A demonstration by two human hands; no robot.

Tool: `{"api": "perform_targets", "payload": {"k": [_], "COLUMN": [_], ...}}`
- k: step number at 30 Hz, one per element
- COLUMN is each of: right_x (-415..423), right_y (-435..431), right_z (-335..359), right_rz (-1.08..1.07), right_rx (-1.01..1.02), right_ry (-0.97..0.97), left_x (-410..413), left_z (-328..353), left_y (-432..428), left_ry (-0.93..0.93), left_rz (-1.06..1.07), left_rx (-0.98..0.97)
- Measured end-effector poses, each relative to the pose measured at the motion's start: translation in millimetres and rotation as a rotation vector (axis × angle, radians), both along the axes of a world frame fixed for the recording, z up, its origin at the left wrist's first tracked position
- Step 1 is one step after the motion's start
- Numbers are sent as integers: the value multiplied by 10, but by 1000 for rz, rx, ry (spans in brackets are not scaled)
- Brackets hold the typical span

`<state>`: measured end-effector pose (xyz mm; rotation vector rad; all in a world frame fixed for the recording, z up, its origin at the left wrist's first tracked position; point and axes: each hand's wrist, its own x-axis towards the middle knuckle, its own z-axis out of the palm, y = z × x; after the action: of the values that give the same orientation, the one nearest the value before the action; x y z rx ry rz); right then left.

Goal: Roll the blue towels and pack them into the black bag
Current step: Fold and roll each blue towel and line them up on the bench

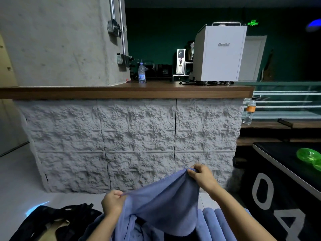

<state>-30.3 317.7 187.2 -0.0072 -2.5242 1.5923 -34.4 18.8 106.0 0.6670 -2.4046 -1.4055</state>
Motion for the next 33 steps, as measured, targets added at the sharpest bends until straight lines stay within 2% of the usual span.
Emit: {"api": "perform_targets", "payload": {"k": [2, 5, 9, 12, 15, 24, 30, 33], "right_x": [101, 226, 192, 126, 59, 77, 160, 168], "right_y": [-31, -179, -483, -670, -724, -760, -696, -625], "right_z": [73, 233, 355, 389, 299, 104, 120, 193], "right_rz": [137, 407, 462, 460, 415, 309, 291, 203], "right_rx": [-28, -107, -100, 61, 119, 100, -111, -279], "right_ry": [-30, -65, 93, 161, 139, 103, 102, 143], "left_x": [-10, -29, -12, 19, -41, -12, 62, 70], "left_z": [206, 533, 867, 1006, 967, 675, 324, 133], "left_y": [85, 256, 543, 714, 710, 618, 534, 408], "left_ry": [88, 247, 313, 344, 340, 132, 3, -60], "left_rz": [-15, -183, -515, -675, -632, -602, -582, -516], "left_rx": [109, 264, 181, 86, 27, 118, -62, -100]}}
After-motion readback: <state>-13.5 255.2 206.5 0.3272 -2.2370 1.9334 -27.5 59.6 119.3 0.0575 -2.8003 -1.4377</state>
